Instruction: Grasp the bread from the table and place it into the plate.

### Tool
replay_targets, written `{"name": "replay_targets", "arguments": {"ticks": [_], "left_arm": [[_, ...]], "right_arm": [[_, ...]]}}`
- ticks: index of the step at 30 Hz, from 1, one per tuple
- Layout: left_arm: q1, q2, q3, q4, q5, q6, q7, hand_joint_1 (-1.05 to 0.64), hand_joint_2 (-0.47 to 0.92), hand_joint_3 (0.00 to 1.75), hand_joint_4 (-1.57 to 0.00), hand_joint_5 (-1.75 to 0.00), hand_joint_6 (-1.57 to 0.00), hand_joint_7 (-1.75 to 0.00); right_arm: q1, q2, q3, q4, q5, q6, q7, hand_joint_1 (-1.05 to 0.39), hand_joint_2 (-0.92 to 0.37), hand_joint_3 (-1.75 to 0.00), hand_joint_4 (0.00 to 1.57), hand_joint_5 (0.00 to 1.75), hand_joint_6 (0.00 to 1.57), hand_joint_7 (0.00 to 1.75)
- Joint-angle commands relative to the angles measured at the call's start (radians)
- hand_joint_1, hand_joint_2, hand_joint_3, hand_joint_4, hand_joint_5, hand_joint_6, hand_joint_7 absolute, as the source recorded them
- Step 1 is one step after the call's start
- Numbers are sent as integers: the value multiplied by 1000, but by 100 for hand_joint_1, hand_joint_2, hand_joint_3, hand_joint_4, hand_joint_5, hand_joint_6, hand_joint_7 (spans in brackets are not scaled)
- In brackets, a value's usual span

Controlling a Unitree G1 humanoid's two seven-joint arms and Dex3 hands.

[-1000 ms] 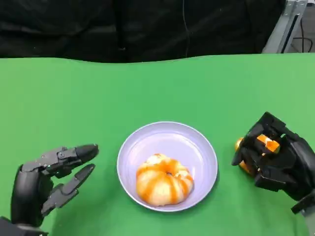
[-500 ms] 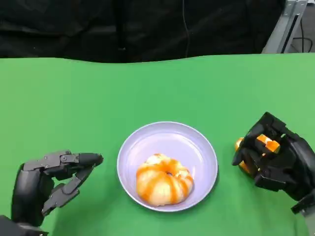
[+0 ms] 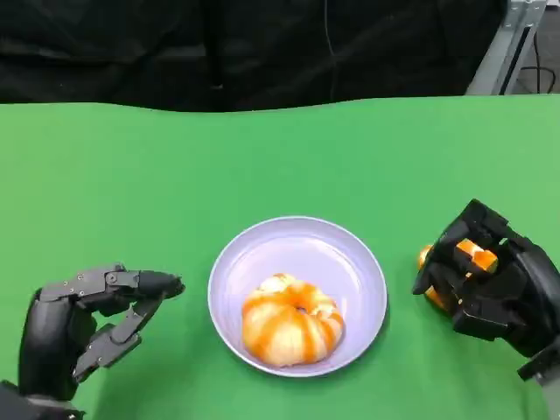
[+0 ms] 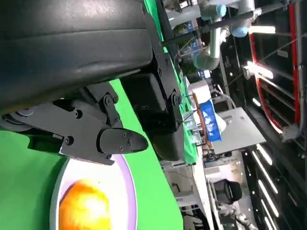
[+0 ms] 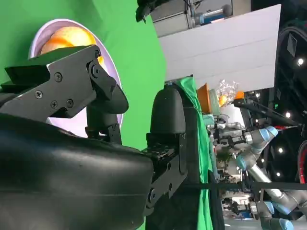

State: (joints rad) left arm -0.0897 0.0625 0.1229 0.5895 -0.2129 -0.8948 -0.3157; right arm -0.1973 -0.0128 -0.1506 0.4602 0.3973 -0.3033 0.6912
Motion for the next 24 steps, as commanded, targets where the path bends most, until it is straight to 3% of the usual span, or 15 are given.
{"name": "replay_targets", "arguments": {"ticks": [1, 8, 24], "left_arm": [[10, 5, 8, -14, -31, 8, -23, -5, 92, 39, -82, -93, -107, -52], [9, 5, 7, -20, -29, 13, -23, -7, 92, 39, -81, -98, -107, -56], [31, -4, 4, -69, -53, 41, -49, -5, 92, 47, -71, -127, -96, -82]], "right_arm": [[-12, -16, -11, -2, 11, 3, -2, 14, -68, -110, 43, 175, 37, 158], [-17, -17, -12, 4, 9, 3, -4, 14, -68, -111, 43, 175, 36, 159], [-12, -17, -13, 7, 11, -11, 9, 14, -68, -110, 45, 175, 36, 160]]}}
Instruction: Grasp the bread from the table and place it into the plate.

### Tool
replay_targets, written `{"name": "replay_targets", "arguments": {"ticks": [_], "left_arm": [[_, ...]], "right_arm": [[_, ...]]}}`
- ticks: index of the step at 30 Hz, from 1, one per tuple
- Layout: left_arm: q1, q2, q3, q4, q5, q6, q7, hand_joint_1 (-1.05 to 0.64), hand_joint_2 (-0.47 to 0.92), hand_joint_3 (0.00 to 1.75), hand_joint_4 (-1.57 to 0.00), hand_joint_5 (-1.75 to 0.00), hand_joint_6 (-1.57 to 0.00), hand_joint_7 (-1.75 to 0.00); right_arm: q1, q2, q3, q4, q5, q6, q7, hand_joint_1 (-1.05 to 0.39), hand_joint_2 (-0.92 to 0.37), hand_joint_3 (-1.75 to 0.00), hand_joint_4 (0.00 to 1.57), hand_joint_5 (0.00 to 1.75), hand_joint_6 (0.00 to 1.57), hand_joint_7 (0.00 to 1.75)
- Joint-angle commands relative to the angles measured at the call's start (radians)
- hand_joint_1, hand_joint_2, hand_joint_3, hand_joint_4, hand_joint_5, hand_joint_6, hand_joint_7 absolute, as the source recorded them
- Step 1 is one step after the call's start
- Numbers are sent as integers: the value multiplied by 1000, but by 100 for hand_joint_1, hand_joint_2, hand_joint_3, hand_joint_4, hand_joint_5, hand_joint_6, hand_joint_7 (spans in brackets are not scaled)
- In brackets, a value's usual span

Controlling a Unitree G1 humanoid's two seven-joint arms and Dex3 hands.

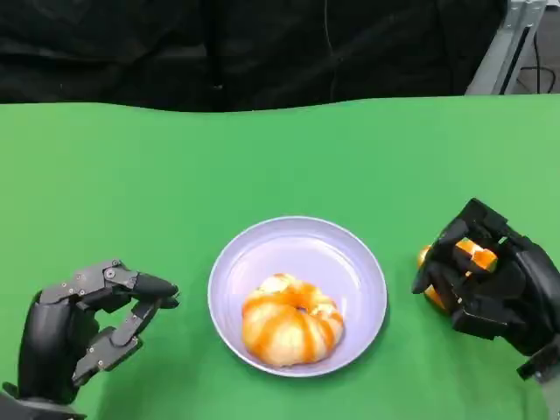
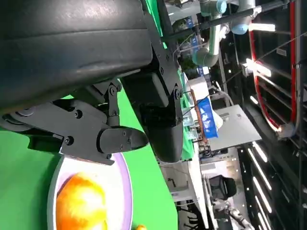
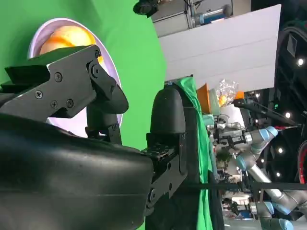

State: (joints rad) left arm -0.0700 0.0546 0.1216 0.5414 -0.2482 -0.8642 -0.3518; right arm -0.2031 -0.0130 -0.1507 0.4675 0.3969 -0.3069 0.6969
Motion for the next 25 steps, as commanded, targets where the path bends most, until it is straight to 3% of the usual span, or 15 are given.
{"name": "replay_targets", "arguments": {"ticks": [1, 25], "left_arm": [[13, 4, 5, -23, -17, 12, -13, -6, 92, 47, -70, -129, -96, -85], [16, -4, 11, -56, -7, 42, -5, -7, 92, 48, -68, -138, -88, -104]], "right_arm": [[-7, -17, -14, 0, 11, -9, 4, 14, -69, -110, 45, 175, 36, 160], [-35, -20, -34, 38, 20, -21, 29, 11, -66, -112, 45, 175, 36, 161]]}}
